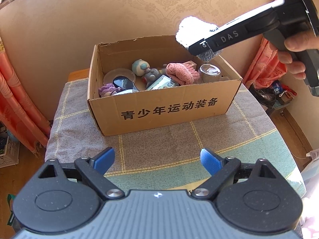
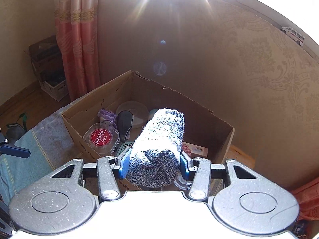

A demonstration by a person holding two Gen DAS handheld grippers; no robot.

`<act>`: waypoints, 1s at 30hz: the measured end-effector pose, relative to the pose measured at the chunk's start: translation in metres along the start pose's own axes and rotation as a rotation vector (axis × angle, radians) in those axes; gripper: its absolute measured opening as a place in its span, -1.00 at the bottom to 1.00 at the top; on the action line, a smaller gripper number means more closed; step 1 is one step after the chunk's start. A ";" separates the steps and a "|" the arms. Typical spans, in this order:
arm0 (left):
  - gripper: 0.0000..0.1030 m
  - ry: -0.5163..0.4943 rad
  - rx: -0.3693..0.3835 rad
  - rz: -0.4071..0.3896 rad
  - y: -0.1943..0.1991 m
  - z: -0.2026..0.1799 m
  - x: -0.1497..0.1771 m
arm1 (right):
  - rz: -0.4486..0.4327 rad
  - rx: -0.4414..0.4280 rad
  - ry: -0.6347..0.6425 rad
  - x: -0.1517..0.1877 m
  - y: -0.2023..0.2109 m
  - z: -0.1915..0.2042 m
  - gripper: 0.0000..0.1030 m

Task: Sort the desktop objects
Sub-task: 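Open right tool to drop the grey sock into the box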

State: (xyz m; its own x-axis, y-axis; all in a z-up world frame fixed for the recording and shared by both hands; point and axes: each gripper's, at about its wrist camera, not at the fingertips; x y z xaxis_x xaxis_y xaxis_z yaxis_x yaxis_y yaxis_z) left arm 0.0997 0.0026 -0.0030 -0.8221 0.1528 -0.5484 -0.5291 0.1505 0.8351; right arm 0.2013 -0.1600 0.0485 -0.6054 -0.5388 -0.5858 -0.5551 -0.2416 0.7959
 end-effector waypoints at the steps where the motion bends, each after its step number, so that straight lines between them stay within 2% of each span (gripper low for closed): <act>1: 0.81 0.001 0.001 -0.001 0.000 0.001 0.000 | 0.000 -0.001 -0.004 -0.004 -0.002 -0.001 0.05; 11: 0.81 0.040 0.015 -0.019 0.002 0.011 0.001 | -0.016 -0.018 -0.018 -0.046 -0.024 -0.004 0.06; 12: 0.81 0.045 0.015 -0.019 0.002 0.012 0.001 | -0.019 -0.013 -0.021 -0.048 -0.025 -0.003 0.10; 14: 0.81 0.050 0.015 -0.020 0.002 0.013 0.001 | -0.026 0.001 -0.040 -0.050 -0.027 -0.002 0.31; 15: 0.81 0.052 0.012 -0.020 0.003 0.013 0.001 | -0.032 -0.002 -0.046 -0.050 -0.026 -0.001 0.48; 16: 0.81 0.053 0.009 -0.020 0.003 0.013 0.001 | -0.040 -0.005 -0.048 -0.049 -0.025 0.001 0.58; 23: 0.81 0.047 -0.015 -0.024 0.005 0.010 0.000 | 0.006 0.044 -0.040 -0.037 -0.018 0.007 0.83; 28: 0.81 0.025 -0.042 -0.036 0.008 0.005 0.000 | 0.030 0.023 -0.098 -0.027 -0.009 0.000 0.99; 30: 0.81 0.021 -0.051 -0.038 0.010 0.004 0.000 | 0.044 0.012 -0.121 -0.023 -0.007 -0.002 0.99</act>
State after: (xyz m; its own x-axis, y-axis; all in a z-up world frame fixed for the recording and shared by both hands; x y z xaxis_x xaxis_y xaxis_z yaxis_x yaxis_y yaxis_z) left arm 0.0953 0.0076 0.0053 -0.8052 0.1269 -0.5793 -0.5697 0.1056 0.8150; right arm 0.2200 -0.1475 0.0571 -0.6936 -0.4468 -0.5650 -0.5326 -0.2100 0.8199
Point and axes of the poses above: each gripper's, at about its wrist camera, not at the fingertips, and y roughly against the way its jaws point, z to its left, x to its underside, and after that the axes turned 6 degrees about z, right-handed
